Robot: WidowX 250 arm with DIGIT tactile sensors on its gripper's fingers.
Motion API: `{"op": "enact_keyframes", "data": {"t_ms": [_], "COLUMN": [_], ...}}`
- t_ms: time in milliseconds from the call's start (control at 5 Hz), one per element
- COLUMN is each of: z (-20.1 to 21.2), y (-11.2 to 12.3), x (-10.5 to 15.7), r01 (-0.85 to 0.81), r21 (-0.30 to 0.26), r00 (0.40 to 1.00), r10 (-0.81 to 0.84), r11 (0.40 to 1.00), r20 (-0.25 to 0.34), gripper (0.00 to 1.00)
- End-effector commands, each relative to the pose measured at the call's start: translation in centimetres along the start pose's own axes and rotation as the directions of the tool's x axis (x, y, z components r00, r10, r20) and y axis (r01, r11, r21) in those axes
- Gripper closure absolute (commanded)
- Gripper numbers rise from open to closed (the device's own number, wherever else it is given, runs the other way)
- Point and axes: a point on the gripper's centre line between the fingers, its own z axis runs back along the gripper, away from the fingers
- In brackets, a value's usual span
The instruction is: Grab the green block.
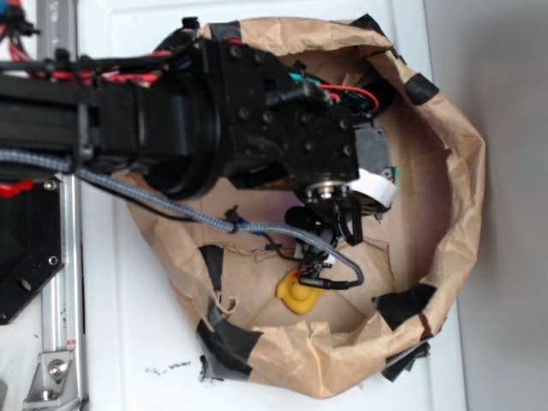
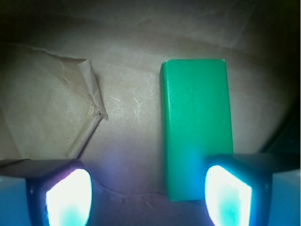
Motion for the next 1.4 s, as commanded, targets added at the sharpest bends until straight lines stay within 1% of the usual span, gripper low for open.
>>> {"op": "enact_keyframes", "data": {"t_ms": [0, 200, 400, 600, 800, 1000, 1200], "z": [0.4, 0.5, 0.6, -0.1, -0.7, -0.8, -0.8], "y": [2.4, 3.7, 4.5, 5.1, 4.9, 4.8, 4.8], "x": [1.5, 1.9, 2.1, 2.2, 2.0, 1.8, 1.7], "r01": [-0.016, -0.018, -0.018, -0.016, -0.008, -0.004, 0.005], "r21": [0.041, 0.061, 0.064, 0.051, 0.045, 0.055, 0.068], "r00": [1.000, 1.000, 1.000, 1.000, 0.999, 0.999, 0.999], "r10": [0.016, 0.018, 0.017, 0.018, 0.010, 0.007, -0.002], "r11": [0.999, 0.998, 0.998, 0.999, 0.999, 0.998, 0.998], "r20": [0.016, 0.011, 0.005, -0.026, -0.041, -0.046, -0.049], "gripper": [0.00, 0.00, 0.00, 0.00, 0.33, 1.00, 1.00]}}
